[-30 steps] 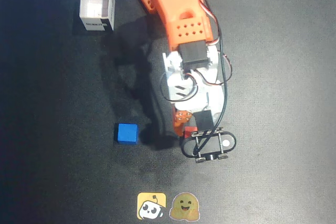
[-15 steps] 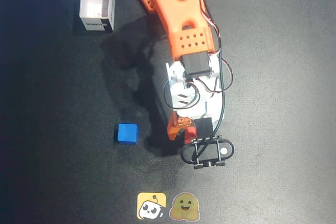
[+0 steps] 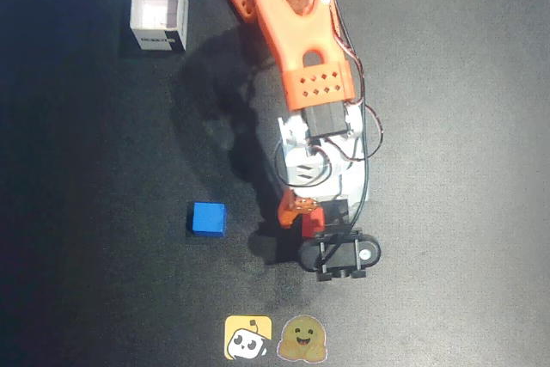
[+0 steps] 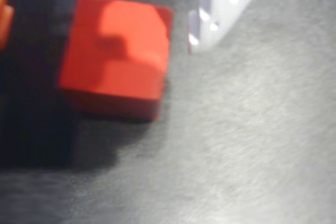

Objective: Put the red cube on top of the blue cube.

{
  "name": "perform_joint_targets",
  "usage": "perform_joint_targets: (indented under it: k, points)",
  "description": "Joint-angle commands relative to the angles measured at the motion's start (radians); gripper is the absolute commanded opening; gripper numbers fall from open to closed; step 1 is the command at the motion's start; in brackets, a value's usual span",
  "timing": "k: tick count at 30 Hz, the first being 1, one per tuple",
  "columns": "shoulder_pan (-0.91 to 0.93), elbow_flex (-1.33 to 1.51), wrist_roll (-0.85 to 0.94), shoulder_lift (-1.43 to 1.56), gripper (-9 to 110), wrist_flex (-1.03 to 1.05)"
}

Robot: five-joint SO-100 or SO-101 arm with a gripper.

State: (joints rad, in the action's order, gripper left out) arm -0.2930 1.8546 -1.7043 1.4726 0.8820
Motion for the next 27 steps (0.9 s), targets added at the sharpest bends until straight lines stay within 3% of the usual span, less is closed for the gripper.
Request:
perform_joint_targets:
  k: [1, 14, 27]
  points:
    - [-0.006, 0.011, -0.008, 0.002, 26, -0.046]
    - [-0.011, 0.035, -0.032, -0.063, 25, -0.132]
    - [0.0, 0.057, -0.04, -0.077, 2, -0.163]
